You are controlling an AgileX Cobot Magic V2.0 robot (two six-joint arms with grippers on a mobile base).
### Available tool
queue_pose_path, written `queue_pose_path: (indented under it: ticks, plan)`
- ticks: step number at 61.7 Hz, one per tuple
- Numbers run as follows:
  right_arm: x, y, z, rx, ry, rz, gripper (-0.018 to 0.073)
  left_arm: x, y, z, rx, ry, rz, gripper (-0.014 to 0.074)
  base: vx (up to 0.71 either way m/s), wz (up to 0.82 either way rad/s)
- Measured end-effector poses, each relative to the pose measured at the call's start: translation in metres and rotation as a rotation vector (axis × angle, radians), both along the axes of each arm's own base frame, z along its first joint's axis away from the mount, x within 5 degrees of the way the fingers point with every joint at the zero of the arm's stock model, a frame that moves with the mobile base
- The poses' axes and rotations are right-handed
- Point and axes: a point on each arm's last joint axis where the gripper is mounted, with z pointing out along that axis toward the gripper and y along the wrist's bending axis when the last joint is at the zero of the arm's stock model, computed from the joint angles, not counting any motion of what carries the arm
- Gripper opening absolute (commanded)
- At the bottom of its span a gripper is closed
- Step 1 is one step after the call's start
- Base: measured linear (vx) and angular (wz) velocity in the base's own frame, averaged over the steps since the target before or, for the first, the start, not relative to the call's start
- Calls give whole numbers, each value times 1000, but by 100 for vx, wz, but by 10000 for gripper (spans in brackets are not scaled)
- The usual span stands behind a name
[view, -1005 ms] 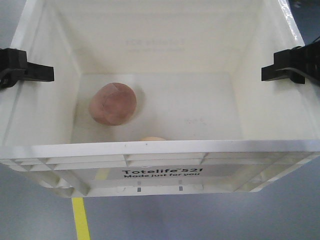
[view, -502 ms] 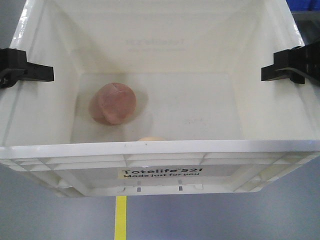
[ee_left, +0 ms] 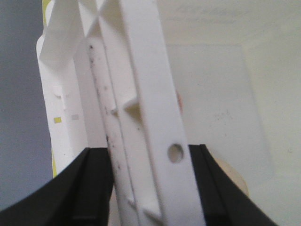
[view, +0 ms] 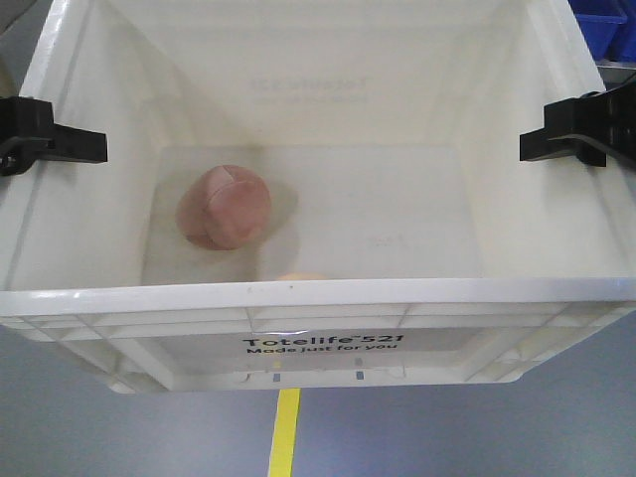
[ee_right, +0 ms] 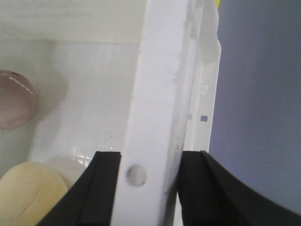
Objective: Place moving items into box and shelve
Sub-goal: 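Keep holding the crate level with both grippers during driving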
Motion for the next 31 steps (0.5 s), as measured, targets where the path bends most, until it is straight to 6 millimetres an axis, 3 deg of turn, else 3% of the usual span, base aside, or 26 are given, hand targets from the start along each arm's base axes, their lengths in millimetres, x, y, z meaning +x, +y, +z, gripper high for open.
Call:
queue_pose_path:
  ticks: [31]
  plan:
    - [0,0,0,0,1,0,-6,0,0,0,0,2,-1,-4,30,16]
